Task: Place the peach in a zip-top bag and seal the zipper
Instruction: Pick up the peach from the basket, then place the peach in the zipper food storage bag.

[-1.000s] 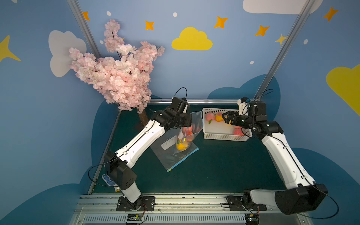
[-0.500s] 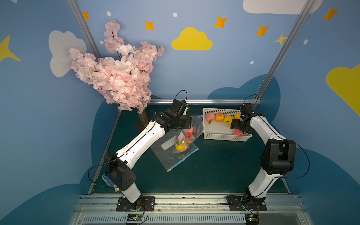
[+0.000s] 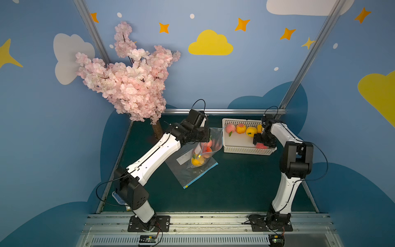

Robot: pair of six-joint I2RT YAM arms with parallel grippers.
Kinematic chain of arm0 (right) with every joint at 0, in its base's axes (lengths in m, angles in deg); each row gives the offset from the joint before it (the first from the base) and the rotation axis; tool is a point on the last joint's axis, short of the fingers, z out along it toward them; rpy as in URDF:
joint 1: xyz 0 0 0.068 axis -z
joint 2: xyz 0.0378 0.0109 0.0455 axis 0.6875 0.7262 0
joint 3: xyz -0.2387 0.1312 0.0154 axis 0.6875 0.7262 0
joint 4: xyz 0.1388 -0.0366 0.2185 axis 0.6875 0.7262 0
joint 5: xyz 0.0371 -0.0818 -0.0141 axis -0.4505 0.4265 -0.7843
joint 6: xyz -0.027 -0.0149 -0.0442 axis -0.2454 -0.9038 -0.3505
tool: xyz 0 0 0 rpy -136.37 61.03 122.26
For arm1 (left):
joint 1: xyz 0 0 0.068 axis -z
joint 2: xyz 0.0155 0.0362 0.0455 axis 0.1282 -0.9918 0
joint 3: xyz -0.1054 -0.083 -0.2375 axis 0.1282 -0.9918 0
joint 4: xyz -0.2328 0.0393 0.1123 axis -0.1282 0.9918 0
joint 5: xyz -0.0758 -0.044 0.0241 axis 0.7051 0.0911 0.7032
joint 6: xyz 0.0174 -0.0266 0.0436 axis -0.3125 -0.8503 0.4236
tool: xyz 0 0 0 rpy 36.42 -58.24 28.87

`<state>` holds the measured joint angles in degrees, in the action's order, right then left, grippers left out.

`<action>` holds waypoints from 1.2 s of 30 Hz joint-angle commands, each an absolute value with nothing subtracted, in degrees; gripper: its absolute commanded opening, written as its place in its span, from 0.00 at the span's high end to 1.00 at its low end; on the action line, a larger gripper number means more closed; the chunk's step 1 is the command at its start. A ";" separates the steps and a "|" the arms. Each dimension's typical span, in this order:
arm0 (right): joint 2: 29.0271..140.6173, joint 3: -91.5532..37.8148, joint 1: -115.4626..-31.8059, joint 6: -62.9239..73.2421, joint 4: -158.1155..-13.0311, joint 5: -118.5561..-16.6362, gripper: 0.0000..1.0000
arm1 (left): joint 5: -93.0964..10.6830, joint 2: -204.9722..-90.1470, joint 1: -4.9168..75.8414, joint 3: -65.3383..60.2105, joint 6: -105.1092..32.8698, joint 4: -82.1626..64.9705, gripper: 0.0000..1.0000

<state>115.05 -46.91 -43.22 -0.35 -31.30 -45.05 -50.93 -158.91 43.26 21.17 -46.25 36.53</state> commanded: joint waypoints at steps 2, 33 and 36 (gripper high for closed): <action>116.35 -47.94 -42.64 -1.37 -28.95 -46.38 0.13 | -49.88 -158.09 43.18 20.57 -46.51 36.47 0.97; 80.15 -39.94 -52.88 -0.86 -40.23 -84.97 0.39 | -49.92 -159.75 43.08 24.24 -44.82 38.22 0.97; 74.47 -34.39 -56.63 1.60 -50.74 -89.76 0.37 | -49.92 -160.35 43.08 24.52 -45.02 38.22 0.97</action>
